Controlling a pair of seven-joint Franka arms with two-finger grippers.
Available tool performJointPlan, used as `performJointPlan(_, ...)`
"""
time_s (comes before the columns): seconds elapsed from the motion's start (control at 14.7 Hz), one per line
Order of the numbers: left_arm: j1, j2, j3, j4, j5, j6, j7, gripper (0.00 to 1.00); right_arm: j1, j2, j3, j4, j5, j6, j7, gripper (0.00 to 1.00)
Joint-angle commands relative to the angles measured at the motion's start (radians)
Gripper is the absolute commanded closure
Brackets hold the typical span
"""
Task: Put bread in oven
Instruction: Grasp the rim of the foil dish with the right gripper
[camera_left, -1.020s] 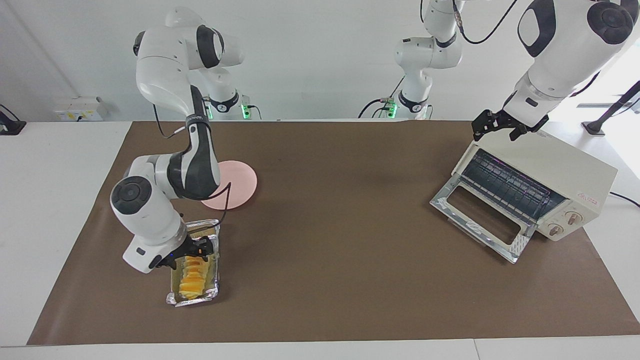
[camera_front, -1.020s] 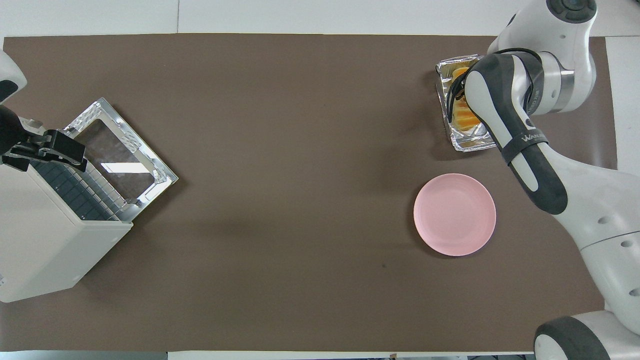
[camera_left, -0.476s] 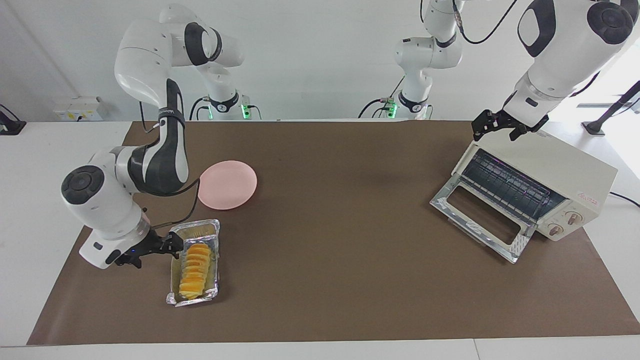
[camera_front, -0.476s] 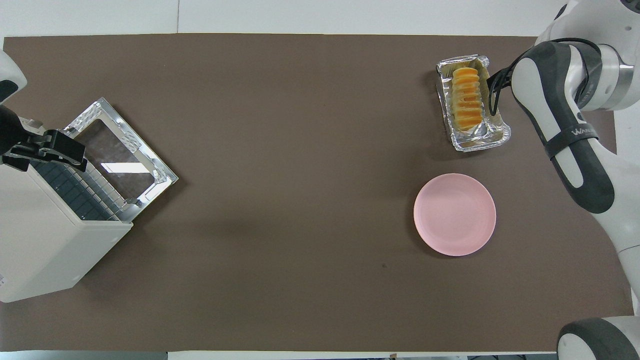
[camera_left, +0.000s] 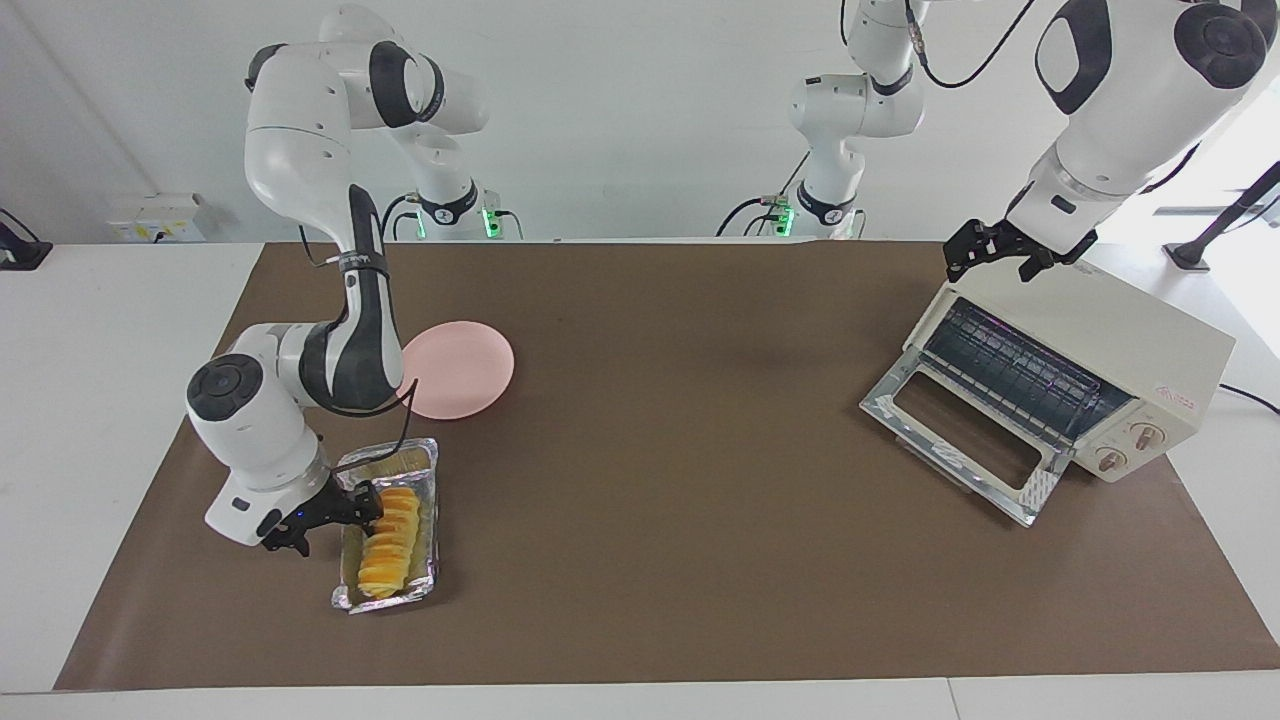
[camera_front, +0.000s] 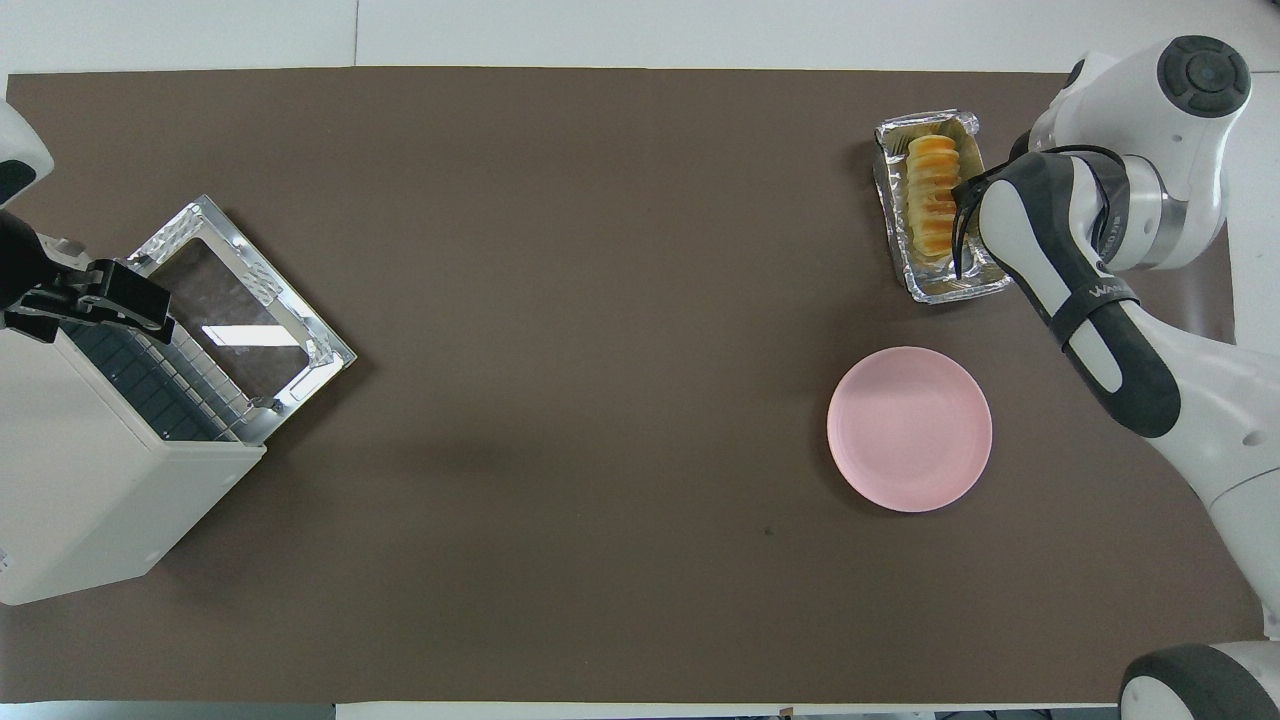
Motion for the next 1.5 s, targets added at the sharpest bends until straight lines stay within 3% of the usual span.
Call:
performJointPlan(0.0,0.004,-0.025,-0.004,-0.029,0.022,0.004,0.0,0.0,-0.009,-0.048,0.009,-0.062,-0.006,0.019,-0.015,0.7)
performJointPlan(0.07,0.004,-0.025,-0.004,-0.029,0.022,0.004,0.0,0.0,-0.009,-0.048,0.009,-0.063,0.001,0.027,-0.01,0.89)
performJointPlan(0.14,0.004,-0.025,-0.004,-0.029,0.022,0.004,0.0,0.0,-0.008,-0.048,0.009,-0.068,0.003,0.037,-0.006,1.0)
performJointPlan(0.34,0.004,-0.025,-0.004,-0.029,0.022,0.004,0.0,0.0,-0.005,-0.049,0.013,-0.088,0.006,0.076,0.034,1.0)
performJointPlan(0.68,0.004,-0.025,-0.004,-0.029,0.023,0.004,0.0,0.0,-0.009,-0.051,0.023,-0.066,0.034,0.039,0.037,1.0)
performJointPlan(0.95,0.004,-0.025,-0.004,-0.029,0.022,0.004,0.0,0.0,0.006,-0.071,0.039,0.11,0.055,-0.286,0.04,1.0)
performJointPlan(1.16,0.004,-0.025,-0.004,-0.029,0.022,0.004,0.0,0.0,0.035,-0.123,0.069,0.17,0.092,-0.436,0.089,1.0)
performJointPlan(1.43,0.004,-0.025,-0.004,-0.029,0.022,0.004,0.0,0.0,0.266,-0.144,0.06,0.233,0.097,-0.527,0.449,1.0)
